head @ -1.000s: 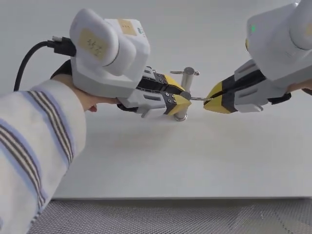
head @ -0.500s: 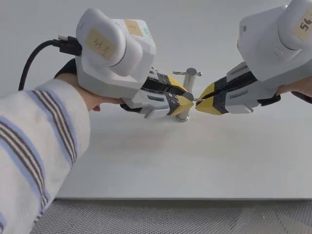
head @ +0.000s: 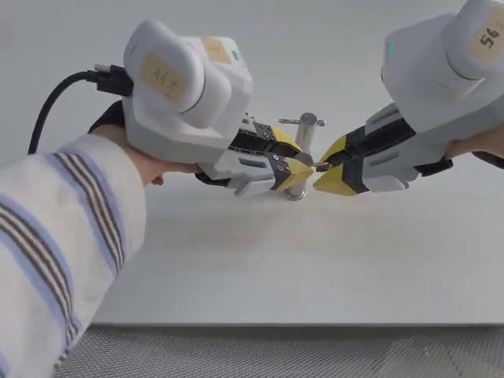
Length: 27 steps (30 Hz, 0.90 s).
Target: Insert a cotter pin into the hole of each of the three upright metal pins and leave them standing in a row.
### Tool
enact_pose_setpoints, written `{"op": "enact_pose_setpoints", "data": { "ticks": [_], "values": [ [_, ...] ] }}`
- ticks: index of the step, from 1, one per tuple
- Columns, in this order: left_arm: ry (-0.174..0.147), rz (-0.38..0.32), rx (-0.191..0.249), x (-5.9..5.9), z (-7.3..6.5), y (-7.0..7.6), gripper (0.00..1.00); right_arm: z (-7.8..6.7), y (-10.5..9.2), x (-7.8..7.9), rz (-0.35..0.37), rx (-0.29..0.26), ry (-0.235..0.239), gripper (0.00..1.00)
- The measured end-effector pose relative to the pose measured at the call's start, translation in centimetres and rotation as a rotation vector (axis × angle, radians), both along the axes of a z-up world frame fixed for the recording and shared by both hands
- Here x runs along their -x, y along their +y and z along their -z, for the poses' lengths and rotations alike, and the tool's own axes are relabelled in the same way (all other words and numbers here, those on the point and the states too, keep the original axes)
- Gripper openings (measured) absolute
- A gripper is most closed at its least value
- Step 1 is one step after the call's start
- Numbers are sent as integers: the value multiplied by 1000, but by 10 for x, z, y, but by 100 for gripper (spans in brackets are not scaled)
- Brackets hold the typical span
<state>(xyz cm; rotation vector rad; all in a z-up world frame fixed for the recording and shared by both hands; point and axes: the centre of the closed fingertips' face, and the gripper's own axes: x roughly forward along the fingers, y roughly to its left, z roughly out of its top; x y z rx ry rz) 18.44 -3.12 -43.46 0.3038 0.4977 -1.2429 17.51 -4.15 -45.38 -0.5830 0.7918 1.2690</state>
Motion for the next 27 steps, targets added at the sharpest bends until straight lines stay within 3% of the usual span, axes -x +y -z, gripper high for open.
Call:
{"op": "enact_pose_setpoints", "data": {
  "ticks": [7,17,27],
  "values": [
    [0,-21,4,-1,0,0,9,-2,-8,-1,25,-7,-4,0],
    [16,-72,0,-4,1,0,9,-8,0,-6,34,-24,-14,0],
    [11,-115,-15,-6,2,-1,9,-8,7,-8,9,-12,-27,0]
  ]
}}
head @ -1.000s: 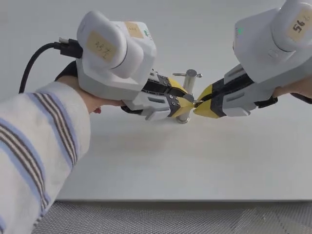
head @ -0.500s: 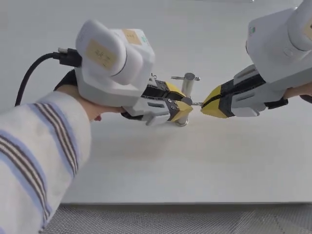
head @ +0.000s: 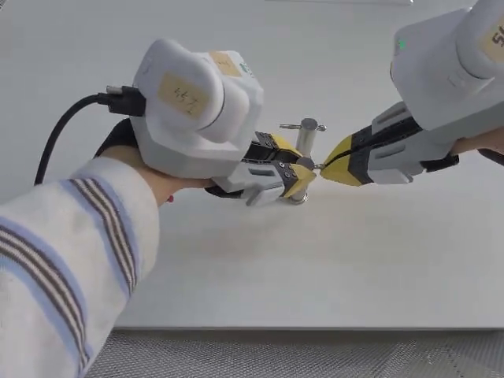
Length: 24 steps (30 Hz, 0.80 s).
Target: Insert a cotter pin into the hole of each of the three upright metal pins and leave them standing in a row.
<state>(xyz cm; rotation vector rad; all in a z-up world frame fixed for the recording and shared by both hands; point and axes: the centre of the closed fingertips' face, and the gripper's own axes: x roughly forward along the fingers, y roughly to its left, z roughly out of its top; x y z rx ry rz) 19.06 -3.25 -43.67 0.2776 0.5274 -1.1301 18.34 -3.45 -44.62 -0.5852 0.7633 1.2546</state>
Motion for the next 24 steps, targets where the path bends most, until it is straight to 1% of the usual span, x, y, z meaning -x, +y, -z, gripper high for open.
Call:
{"op": "enact_pose_setpoints", "data": {
  "ticks": [1,2,3,5,9,11,13,15,17,20,21,23,24],
  "values": [
    [2,-3,-2,0,0,0,9,1,1,0,-8,4,-3,0],
    [2,-7,-4,0,0,0,9,2,1,-1,-22,21,-19,0],
    [4,-9,-4,0,0,0,9,2,1,-1,-25,25,-21,0],
    [7,-12,-3,-1,0,0,9,2,0,-2,-25,27,-21,0],
    [28,-24,6,-1,1,0,10,2,-1,-2,-22,24,-22,0],
    [25,-16,5,0,1,0,10,2,-1,-2,-23,21,-23,0],
    [-7,14,-4,-1,0,0,10,3,-1,-2,-22,19,-23,0],
    [-25,23,-3,0,-2,0,10,2,-1,0,-24,15,-24,0],
    [-45,25,4,0,-6,1,12,2,-3,1,-23,17,-23,0],
    [-49,8,28,-3,-12,6,25,3,-6,1,-15,21,-22,4],
    [-54,5,39,-4,-15,8,28,2,-6,0,-6,19,-28,6],
    [-47,-8,53,-4,-18,13,32,1,-7,-2,11,15,-37,10],
    [-75,-14,58,-5,-20,17,34,0,-7,-3,17,12,-40,12]
  ]
}}
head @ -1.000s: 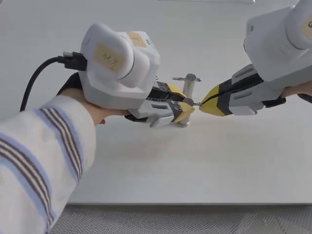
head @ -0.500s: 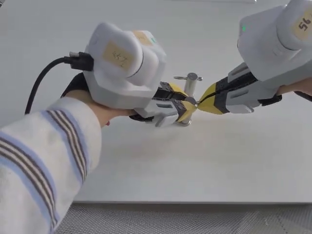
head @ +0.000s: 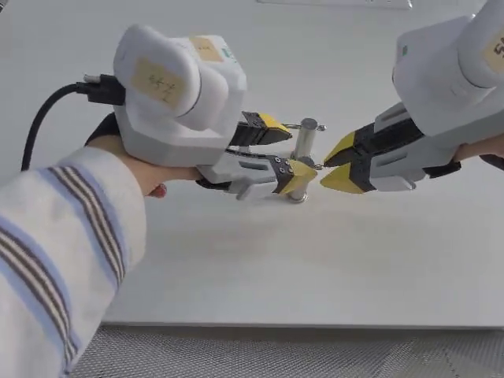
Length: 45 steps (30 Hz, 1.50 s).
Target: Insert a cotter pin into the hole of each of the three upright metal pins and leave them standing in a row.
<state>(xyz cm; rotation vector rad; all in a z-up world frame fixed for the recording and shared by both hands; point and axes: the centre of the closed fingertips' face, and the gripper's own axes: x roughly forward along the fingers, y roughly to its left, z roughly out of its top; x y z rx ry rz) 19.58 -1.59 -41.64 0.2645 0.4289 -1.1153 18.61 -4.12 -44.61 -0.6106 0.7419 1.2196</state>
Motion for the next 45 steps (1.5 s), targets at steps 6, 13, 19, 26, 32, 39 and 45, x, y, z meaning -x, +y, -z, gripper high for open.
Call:
{"op": "enact_pose_setpoints", "data": {
  "ticks": [6,13,19,26,32,39,45],
  "values": [
    [20,-15,52,10,-5,17,58,-5,6,-6,36,-44,-28,28],
    [8,-107,85,13,-7,42,87,-4,15,1,30,-52,-12,29],
    [28,-117,88,26,-3,54,99,-2,20,1,37,-63,0,28],
    [105,-112,46,42,14,64,99,1,25,0,38,-58,6,25],
    [109,-117,16,45,19,69,99,4,29,-1,29,-67,3,19],
    [117,-134,22,45,19,70,99,5,31,-2,15,-67,-1,10],
    [135,-132,10,52,24,71,99,4,30,0,0,-58,-12,9]
  ]
}}
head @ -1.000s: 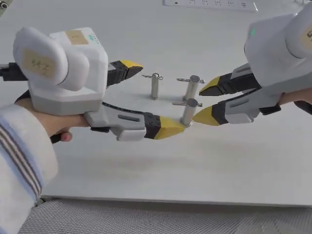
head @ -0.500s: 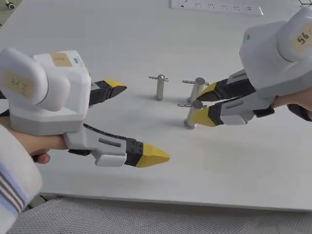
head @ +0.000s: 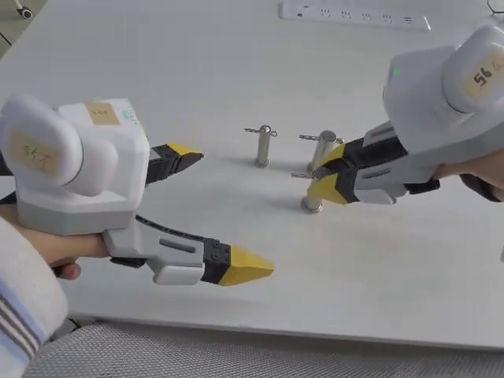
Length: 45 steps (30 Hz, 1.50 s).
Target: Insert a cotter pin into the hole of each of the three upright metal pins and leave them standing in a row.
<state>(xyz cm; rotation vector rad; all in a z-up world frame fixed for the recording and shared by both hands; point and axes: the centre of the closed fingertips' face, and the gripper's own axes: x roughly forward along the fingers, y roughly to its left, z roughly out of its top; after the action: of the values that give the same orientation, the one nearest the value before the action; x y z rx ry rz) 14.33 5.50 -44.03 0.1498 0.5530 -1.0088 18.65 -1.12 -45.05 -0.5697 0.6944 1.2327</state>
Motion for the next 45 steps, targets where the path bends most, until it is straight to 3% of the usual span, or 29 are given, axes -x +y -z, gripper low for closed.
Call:
{"op": "enact_pose_setpoints", "data": {
  "ticks": [3,8,15,18,23,30,45],
  "values": [
    [7,-6,-26,2,6,2,99,0,0,0,-12,7,-10,9],
    [16,-19,-11,2,5,1,99,-1,-2,-3,-32,46,-53,8],
    [24,-22,-17,3,6,3,99,-15,-14,-6,-29,-3,-26,8],
    [43,-27,-32,5,11,6,99,-16,-24,-9,-28,4,-27,8],
    [48,-19,-44,8,15,7,99,-13,-53,-20,1,52,-41,8],
    [58,-27,-37,10,15,6,99,-19,-77,-43,52,42,-49,8],
    [78,-39,-58,13,18,8,99,-8,-86,-53,57,33,-13,8]
  ]
}}
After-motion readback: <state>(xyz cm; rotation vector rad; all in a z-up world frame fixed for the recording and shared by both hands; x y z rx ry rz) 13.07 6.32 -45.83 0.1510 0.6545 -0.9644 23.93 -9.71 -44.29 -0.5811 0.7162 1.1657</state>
